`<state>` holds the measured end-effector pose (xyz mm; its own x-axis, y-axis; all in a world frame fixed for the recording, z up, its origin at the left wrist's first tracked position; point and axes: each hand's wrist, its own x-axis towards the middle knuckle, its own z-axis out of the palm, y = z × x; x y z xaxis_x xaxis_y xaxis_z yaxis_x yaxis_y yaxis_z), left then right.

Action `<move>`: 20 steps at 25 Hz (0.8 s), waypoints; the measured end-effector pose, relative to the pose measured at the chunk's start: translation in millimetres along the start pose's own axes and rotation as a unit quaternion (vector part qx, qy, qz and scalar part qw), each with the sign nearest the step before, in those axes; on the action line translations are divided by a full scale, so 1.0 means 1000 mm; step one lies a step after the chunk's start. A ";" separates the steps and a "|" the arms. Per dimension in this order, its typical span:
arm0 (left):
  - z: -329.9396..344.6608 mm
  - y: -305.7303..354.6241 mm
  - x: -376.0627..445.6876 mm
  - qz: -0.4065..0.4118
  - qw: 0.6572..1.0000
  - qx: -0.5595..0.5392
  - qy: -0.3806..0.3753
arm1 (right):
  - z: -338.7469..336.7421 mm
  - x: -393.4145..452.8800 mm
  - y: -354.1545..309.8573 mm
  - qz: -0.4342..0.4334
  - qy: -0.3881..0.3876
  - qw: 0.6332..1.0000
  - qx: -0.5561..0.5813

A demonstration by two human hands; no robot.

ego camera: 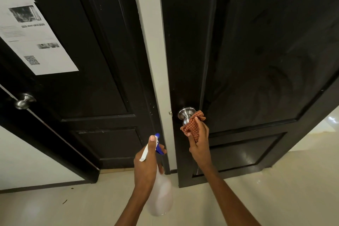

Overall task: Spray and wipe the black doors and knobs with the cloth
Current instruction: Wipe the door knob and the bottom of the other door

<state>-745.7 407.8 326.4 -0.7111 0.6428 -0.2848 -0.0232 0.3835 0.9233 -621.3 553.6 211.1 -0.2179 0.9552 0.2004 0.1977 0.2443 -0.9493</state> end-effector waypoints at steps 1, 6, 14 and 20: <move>-0.001 0.000 0.000 0.002 1.000 0.001 0.001 | -0.008 0.007 0.002 -0.013 -0.026 0.999 -0.032; -0.001 0.003 0.004 0.010 1.000 -0.011 -0.004 | -0.038 0.040 -0.008 -0.025 -0.098 0.984 -0.146; 0.009 0.013 0.005 0.002 0.999 -0.025 -0.026 | -0.036 0.035 -0.001 -0.013 -0.072 0.997 0.001; 0.015 0.020 0.001 0.012 0.999 -0.017 -0.035 | -0.048 0.050 -0.022 -0.032 -0.147 0.984 -0.092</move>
<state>-736.7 426.0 340.3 -0.6604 0.6974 -0.2784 -0.0318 0.3444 0.9383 -590.9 604.3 253.6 -0.4976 0.8535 0.1547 0.3375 0.3549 -0.8718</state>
